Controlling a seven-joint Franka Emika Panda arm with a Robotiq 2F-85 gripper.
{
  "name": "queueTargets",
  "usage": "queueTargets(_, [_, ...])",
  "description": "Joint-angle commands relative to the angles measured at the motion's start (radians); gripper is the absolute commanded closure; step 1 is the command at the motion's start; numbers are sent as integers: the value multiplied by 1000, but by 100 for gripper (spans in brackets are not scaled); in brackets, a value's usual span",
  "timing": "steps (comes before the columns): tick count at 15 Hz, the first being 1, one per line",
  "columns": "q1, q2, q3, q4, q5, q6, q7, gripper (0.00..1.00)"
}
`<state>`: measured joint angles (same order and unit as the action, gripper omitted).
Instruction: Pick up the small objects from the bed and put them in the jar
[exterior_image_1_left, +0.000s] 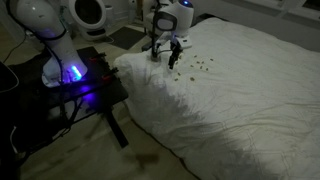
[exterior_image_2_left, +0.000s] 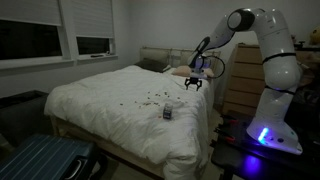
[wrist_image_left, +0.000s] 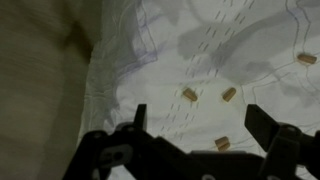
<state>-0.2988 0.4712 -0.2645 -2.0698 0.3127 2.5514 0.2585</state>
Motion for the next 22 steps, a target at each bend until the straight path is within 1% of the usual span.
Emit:
queueTargets(1, [-13,64,23,44,-12,105,-50,0])
queueTargets(5, [-18,128,43,70,-27,193,-74,0])
queueTargets(10, [-25,208,64,110,-28,212,-80,0])
queueTargets(16, [-23,294,58,166,-40,221,-72,0])
queueTargets(17, [-23,306,57,174,-42,223,-71,1])
queueTargets(21, [-25,347,57,212,-47,228,-70,16])
queueTargets(22, [-25,355,56,221,-48,229,-69,15])
